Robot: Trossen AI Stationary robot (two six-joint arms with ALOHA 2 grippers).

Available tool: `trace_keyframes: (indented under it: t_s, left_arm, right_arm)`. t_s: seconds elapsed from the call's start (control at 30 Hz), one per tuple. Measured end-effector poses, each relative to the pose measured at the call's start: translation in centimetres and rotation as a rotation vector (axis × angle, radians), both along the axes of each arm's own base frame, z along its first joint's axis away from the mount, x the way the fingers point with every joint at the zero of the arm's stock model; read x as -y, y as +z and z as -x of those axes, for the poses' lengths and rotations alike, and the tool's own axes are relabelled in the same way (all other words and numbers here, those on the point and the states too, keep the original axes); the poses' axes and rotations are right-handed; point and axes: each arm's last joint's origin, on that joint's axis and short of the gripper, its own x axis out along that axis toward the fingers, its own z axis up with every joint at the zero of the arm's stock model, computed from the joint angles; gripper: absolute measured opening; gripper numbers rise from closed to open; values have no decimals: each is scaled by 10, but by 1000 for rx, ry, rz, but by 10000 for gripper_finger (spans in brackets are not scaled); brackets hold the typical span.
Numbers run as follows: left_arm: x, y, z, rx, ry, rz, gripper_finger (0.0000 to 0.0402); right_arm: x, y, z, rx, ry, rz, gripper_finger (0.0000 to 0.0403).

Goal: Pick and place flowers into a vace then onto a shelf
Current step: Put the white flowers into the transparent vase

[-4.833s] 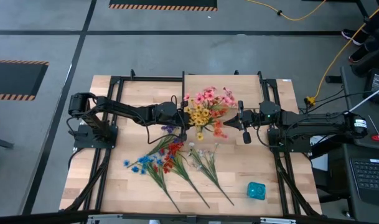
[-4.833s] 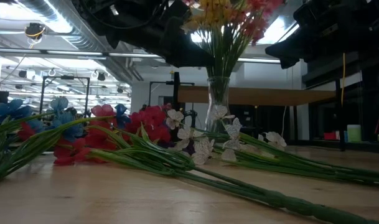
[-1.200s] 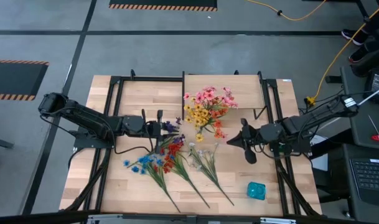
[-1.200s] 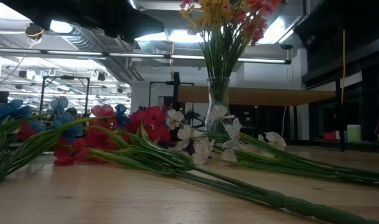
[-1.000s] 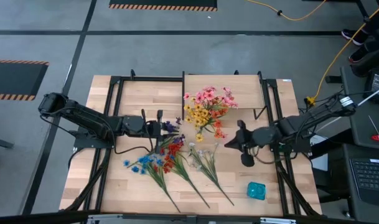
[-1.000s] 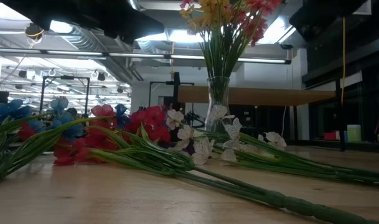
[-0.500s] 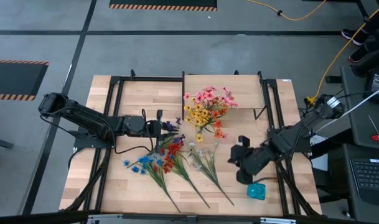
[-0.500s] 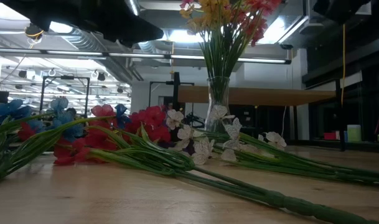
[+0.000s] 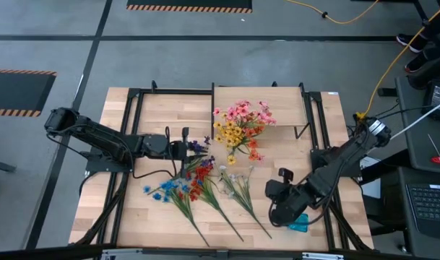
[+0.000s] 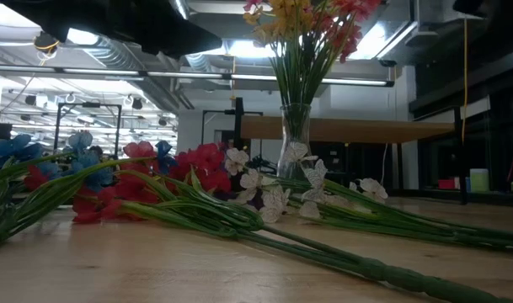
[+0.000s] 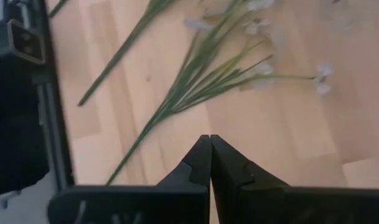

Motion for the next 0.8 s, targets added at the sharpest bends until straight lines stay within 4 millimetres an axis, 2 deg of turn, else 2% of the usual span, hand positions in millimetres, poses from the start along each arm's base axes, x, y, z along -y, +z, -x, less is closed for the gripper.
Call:
trace_keyframes:
  t_s: [0.3, 0.63, 0.8]
  left_arm:
    - [2, 0, 0, -1, -40, 8, 37]
    - [2, 0, 0, -1, -52, 11, 36]
    - [2, 0, 0, -2, -51, 11, 37]
  right_arm:
    - [-16, 6, -10, -10, 73, 17, 5]
    - [-20, -7, -16, -42, 21, 19, 6]
    - [-21, -9, -18, -42, 2, 12, 38]
